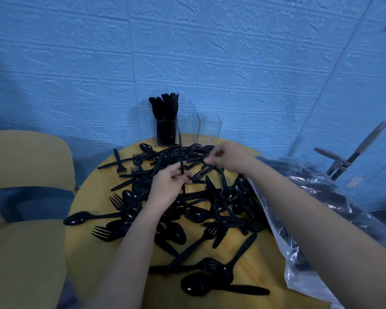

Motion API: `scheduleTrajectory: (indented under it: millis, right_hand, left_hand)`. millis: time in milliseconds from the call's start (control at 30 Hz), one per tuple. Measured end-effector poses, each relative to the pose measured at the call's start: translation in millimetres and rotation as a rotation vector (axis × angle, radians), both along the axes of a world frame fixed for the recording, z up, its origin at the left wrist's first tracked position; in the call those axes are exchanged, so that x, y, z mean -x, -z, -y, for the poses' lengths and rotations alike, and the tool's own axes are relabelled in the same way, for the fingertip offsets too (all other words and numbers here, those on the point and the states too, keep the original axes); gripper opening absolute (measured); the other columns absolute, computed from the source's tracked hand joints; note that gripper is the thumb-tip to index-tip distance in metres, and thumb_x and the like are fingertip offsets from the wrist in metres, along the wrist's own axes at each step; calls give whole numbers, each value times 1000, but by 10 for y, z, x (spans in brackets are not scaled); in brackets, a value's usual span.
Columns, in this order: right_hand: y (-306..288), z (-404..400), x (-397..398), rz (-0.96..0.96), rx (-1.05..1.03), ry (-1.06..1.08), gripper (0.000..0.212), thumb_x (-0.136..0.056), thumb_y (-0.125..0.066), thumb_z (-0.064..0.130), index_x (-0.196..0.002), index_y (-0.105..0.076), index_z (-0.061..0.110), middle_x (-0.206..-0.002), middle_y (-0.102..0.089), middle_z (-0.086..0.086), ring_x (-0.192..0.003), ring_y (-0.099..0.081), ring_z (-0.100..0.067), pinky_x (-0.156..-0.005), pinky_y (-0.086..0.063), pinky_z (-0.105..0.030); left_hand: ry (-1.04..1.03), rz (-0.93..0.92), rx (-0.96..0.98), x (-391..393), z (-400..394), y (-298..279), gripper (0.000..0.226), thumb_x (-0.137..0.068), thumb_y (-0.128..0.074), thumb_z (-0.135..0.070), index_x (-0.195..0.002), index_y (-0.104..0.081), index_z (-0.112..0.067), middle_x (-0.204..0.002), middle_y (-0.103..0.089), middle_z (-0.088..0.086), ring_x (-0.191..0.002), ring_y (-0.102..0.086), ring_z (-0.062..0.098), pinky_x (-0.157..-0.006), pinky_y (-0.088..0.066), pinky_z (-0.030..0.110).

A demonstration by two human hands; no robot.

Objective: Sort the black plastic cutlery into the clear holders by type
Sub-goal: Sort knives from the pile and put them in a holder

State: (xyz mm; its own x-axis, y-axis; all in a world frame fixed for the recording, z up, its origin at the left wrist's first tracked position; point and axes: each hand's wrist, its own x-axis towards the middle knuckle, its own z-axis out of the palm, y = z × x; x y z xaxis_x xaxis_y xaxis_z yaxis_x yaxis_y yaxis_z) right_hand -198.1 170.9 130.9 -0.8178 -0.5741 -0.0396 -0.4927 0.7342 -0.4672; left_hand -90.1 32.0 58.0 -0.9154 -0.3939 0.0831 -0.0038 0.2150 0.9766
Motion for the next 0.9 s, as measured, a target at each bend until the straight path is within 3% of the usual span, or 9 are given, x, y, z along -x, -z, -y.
scheduleTrajectory:
  millis: [67, 133, 200, 267, 333, 500, 633, 767, 900]
  right_hand:
    - [206, -19, 30, 59, -188, -3, 28, -83, -69, 41, -94, -70, 15, -90, -63, 2, -89, -58, -14, -73, -44, -24]
    - [373, 4, 47, 139, -219, 17, 30, -80, -73, 37, -97, -69, 13, -93, -63, 0, -91, -56, -14, -77, -44, -25]
    - [435, 18, 55, 188, -136, 34, 20, -79, -75, 29, -90, -69, 14, -83, -62, 3, -84, -55, -12, -72, -43, -22]
    - [410, -1, 67, 237, -3, 73, 13, -80, -75, 21, -80, -64, 15, -72, -57, 7, -69, -53, -8, -57, -41, -16]
    - [327, -38, 80, 226, 84, 99, 16, -84, -70, 18, -75, -58, 16, -66, -56, 5, -58, -51, -6, -48, -38, -15]
    - [0, -107, 79, 77, 272, 138, 22, -85, -58, 17, -69, -44, 17, -73, -71, 0, -44, -52, -5, -51, -39, -23]
    - [-204, -43, -12, 160, 492, 61, 25, -89, -59, 9, -72, -42, 15, -69, -69, -3, -42, -55, -9, -47, -44, -22]
    - [-227, 151, -167, 334, 645, -45, 24, -89, -65, 13, -79, -43, 11, -70, -63, -9, -51, -64, -14, -52, -52, -22]
    - [-151, 382, -208, 217, 608, -40, 24, -87, -68, 16, -78, -45, 13, -62, -62, -2, -54, -65, -13, -60, -56, -25]
  left_hand:
    - [-17, 9, -163, -30, 29, 41, 34, -98, -44, -1, -126, -55, -15, -96, -69, -3, -78, -70, 7, -72, -56, 26]
    - [-34, -5, -290, -53, 75, 54, 32, -98, -43, 0, -123, -56, -14, -100, -70, 3, -78, -70, 9, -66, -55, 21]
    - [-48, -32, -364, -77, 116, 67, 31, -98, -43, 1, -121, -58, -13, -100, -70, 5, -80, -71, 11, -64, -55, 20]
    - [-47, -33, -403, -98, 120, 80, 31, -98, -43, 0, -120, -59, -13, -99, -70, 4, -82, -71, 13, -66, -55, 22]
    - [-44, -28, -412, -101, 103, 93, 31, -98, -43, -2, -121, -59, -14, -99, -71, 3, -84, -71, 14, -68, -56, 23]
    - [-46, -32, -323, -92, 69, 79, 31, -99, -43, -5, -123, -58, -17, -101, -70, 2, -82, -70, 11, -68, -56, 19]
    - [25, -44, -179, -114, 17, 71, 32, -99, -44, -8, -125, -56, -23, -104, -69, -9, -81, -68, 1, -60, -47, 8]
    - [105, -71, -218, -125, 12, 43, 33, -98, -46, -6, -121, -58, -26, -103, -71, -10, -90, -69, 8, -80, -53, 23]
    - [192, -94, -284, -173, 70, -3, 33, -99, -43, -7, -124, -56, -23, -107, -71, 1, -93, -70, 18, -73, -56, 25]
